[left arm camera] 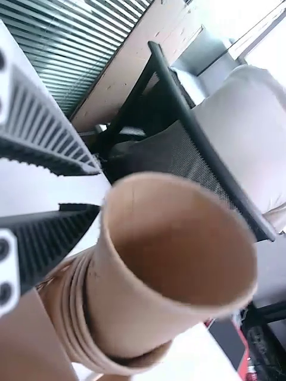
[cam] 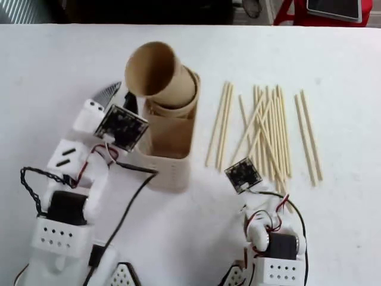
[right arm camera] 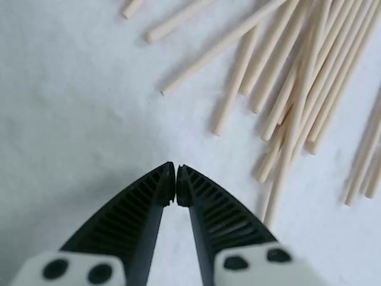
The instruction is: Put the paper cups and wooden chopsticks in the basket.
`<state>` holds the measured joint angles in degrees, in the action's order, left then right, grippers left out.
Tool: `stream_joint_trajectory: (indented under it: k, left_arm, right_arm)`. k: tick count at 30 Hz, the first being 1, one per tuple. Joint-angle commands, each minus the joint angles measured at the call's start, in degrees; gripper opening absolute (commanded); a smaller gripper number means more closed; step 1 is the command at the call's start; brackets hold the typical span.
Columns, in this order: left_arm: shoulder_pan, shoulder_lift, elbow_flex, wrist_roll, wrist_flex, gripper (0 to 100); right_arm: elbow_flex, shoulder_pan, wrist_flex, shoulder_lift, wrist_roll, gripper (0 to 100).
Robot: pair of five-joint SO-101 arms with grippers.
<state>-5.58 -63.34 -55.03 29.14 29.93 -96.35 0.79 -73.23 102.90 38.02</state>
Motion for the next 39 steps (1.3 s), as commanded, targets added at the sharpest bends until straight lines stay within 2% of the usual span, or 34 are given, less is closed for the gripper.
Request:
stream_joint_trajectory:
  k: [1,10,17,21,25,28,31,34,39]
  left_arm:
    - [0.6,-1.1,2.3,-0.7,-0.9,10]
    - [0.0,-1.1,12.3,-1.1,5.2,10]
    - [-7.9,-0.8,12.6,-3.3,10.2,10]
    - [-6.2,-1.1,6.9,-3.5,12.0,10]
    - [0.1,-1.1,-0.8,-3.5,13.2,10]
    - [8.4,-1.1,-5.4,-3.8,10.0,10]
    - [15.5,-1.1,-10.4,-10.8,3.9,10]
    - [19.6,-0.7,-16.4,-16.1,-4.5,10]
    - [20.1,-1.0,-29.2,-10.5,-15.9,10]
  right_arm:
    - [-0.4,0.0,-0.5,0.3,0.4,1.8]
    - [-0.4,0.0,-0.5,0.3,0.4,1.8]
    - [-0.4,-0.1,-0.5,0.3,0.4,1.8]
    - [-0.4,0.0,-0.5,0.3,0.4,1.8]
    - [-0.4,0.0,-0.5,0.3,0.4,1.8]
    - [-0.4,0.0,-0.5,0.3,0.4,1.8]
    - [-0.4,0.0,-0.5,0.3,0.4,1.8]
    - [-0.4,-0.3,-0.4,0.3,0.4,1.8]
    - [-0.4,-0.3,-0.5,0.3,0.3,1.8]
